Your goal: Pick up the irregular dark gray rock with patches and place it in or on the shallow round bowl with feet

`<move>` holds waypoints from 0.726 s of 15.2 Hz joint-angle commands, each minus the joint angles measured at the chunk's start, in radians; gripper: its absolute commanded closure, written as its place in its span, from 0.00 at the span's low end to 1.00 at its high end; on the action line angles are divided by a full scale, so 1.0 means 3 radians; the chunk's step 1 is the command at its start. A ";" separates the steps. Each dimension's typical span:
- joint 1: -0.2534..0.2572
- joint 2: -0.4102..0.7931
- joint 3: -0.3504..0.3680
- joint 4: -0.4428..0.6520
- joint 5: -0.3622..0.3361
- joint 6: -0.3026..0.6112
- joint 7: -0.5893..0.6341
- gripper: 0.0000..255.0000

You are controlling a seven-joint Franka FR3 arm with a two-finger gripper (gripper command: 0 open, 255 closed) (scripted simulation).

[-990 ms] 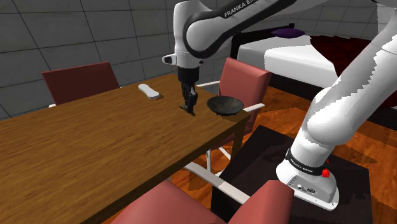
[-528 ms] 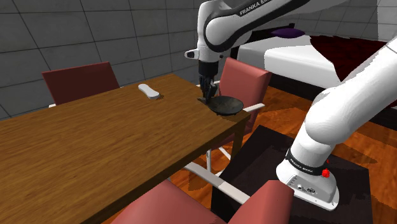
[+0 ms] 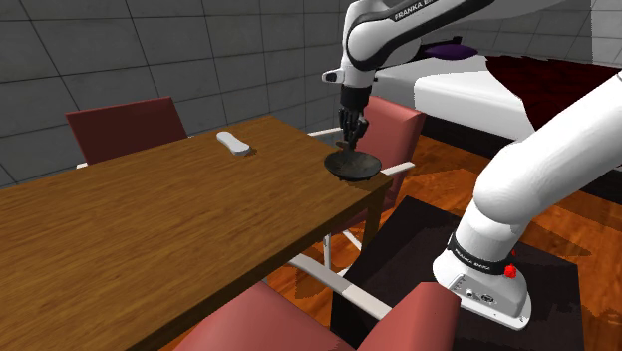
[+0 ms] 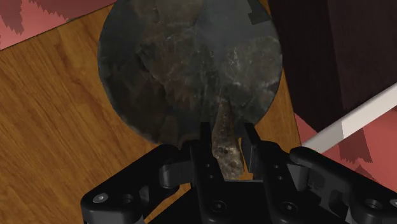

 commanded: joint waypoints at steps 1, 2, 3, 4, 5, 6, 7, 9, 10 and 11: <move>-0.0078 -0.0010 -0.0119 -0.0002 -0.0067 -0.0020 -0.0158 1.00; -0.0120 -0.0013 -0.0183 -0.0001 -0.0103 -0.0029 -0.0241 1.00; -0.0167 -0.0011 -0.0255 0.0005 -0.0143 -0.0038 -0.0333 1.00; -0.0167 0.0006 -0.0255 -0.0028 -0.0142 0.0011 -0.0336 1.00; -0.0166 0.0024 -0.0256 -0.0060 -0.0140 0.0061 -0.0339 1.00; -0.0166 0.0042 -0.0256 -0.0092 -0.0138 0.0111 -0.0342 1.00; -0.0165 0.0062 -0.0256 -0.0123 -0.0137 0.0162 -0.0345 1.00; -0.0164 0.0104 -0.0257 -0.0183 -0.0133 0.0263 -0.0351 1.00; -0.0163 0.0126 -0.0258 -0.0212 -0.0131 0.0315 -0.0354 1.00; -0.0162 0.0150 -0.0258 -0.0240 -0.0129 0.0367 -0.0358 1.00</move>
